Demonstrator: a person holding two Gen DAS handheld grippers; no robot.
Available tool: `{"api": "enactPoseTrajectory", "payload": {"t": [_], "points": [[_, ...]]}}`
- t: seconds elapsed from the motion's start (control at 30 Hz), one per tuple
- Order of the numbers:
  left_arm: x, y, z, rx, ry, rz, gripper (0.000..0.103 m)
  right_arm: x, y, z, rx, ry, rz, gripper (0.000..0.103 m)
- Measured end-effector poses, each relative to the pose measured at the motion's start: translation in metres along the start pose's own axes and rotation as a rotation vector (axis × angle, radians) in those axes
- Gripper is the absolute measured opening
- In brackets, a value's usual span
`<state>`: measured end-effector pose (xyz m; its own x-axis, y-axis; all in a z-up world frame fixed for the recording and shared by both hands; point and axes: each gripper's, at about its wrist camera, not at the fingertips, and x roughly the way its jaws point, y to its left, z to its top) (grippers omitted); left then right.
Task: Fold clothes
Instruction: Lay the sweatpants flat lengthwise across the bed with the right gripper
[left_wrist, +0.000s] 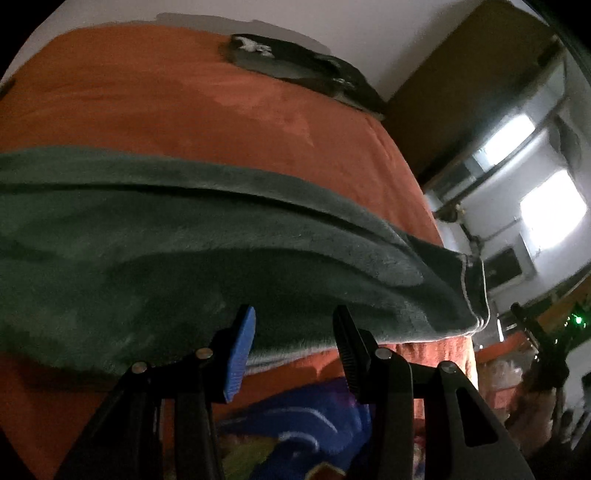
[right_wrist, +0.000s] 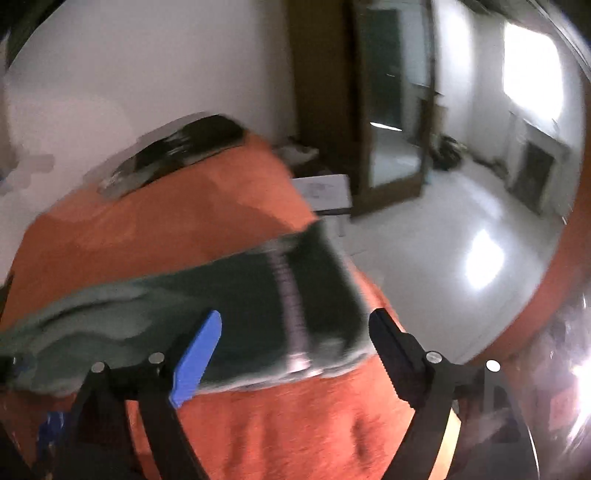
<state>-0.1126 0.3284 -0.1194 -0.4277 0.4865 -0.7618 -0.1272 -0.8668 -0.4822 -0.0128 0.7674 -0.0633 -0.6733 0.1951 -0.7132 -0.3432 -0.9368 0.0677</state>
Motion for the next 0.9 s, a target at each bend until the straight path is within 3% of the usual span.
{"api": "enactPoseTrajectory", "payload": {"t": [0.1, 0.2, 0.4, 0.5, 0.63, 0.8, 0.9], "points": [[-0.020, -0.002, -0.002, -0.053, 0.022, -0.010, 0.046, -0.011, 0.028, 0.014, -0.044, 0.032, 0.054, 0.082], [-0.045, -0.019, 0.011, -0.084, 0.027, 0.000, 0.046, -0.030, 0.042, 0.040, 0.001, 0.031, 0.132, 0.082], [-0.111, -0.076, 0.010, 0.048, -0.082, 0.041, 0.046, -0.085, 0.056, 0.093, 0.187, 0.010, 0.304, 0.082], [-0.130, -0.099, -0.002, 0.096, -0.124, -0.007, 0.056, -0.103, 0.061, 0.108, 0.269, 0.024, 0.366, 0.082], [-0.132, -0.111, -0.013, 0.154, -0.116, -0.030, 0.057, -0.120, 0.074, 0.121, 0.299, 0.037, 0.455, 0.082], [-0.128, -0.100, -0.015, 0.173, -0.130, 0.068, 0.057, -0.133, 0.097, 0.123, 0.195, 0.014, 0.454, 0.087], [-0.131, -0.085, -0.012, 0.149, -0.162, 0.079, 0.057, -0.125, 0.108, 0.119, 0.175, 0.019, 0.438, 0.087]]}}
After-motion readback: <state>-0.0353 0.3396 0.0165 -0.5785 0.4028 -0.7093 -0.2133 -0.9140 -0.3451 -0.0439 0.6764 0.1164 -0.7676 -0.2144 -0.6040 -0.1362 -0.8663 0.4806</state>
